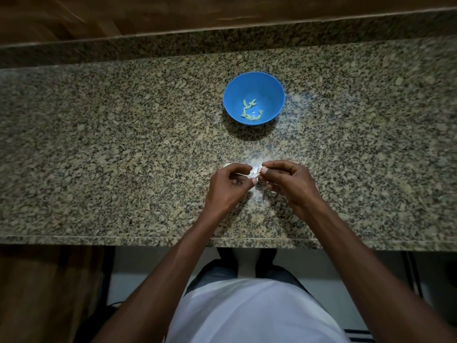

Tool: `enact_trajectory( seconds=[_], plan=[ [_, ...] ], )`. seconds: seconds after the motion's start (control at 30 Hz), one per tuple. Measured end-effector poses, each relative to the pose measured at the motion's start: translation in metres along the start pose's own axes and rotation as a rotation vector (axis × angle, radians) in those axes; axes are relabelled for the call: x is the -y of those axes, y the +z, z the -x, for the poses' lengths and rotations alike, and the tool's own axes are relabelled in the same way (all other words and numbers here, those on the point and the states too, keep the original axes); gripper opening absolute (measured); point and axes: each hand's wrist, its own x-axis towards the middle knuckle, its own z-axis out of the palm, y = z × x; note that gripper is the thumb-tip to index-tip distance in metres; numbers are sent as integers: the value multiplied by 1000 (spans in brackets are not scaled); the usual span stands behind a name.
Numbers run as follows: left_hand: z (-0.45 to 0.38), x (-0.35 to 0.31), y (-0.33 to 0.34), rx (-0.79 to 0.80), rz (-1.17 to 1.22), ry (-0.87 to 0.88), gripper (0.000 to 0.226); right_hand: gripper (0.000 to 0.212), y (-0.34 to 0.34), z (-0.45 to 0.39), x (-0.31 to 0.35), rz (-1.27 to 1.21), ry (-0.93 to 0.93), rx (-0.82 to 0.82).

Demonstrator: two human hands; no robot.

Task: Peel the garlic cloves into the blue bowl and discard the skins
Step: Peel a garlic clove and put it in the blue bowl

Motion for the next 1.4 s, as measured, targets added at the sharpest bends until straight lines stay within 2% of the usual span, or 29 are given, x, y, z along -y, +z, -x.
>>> enact_trajectory(
  seconds=[0.07,0.13,0.3,0.37,0.47,0.53,0.63,0.7,0.77,0.93,1.1,1.23,1.3,1.4],
  plan=[
    [1,0,3,-26,80,-1,29,18,0,3,-2,2,6,-12],
    [1,1,5,-54,96,7,19,19,2,5,-3,-21,15,-1],
    [0,7,14,-119,-33,71,3,18,5,11,-7,-64,46,-3],
    [-1,9,15,-127,-37,64,4,18,4,10,-8,-157,130,12],
    [-1,8,14,-83,106,-29,4,23,4,5,-7,-317,290,51],
    [-1,7,14,-69,200,-69,5,20,6,4,-7,-382,331,51],
    [2,8,10,-101,319,-151,4,14,4,2,-4,-456,280,-30],
    [5,10,7,-129,318,-171,6,15,-1,0,0,-432,238,-48],
    [9,11,5,-124,289,-134,6,18,-6,-1,2,-382,233,4],
    [10,-2,7,-79,240,54,31,18,-3,2,1,-216,174,41],
    [5,-3,11,-139,25,213,9,20,4,8,0,-113,94,51],
    [3,1,9,-188,-138,320,4,22,7,12,0,-14,-17,34],
    [2,-1,12,-207,-159,303,4,19,12,14,-3,32,-98,-5],
    [-1,-3,16,-215,-37,123,3,15,19,11,-7,107,-202,-70]
  ],
)
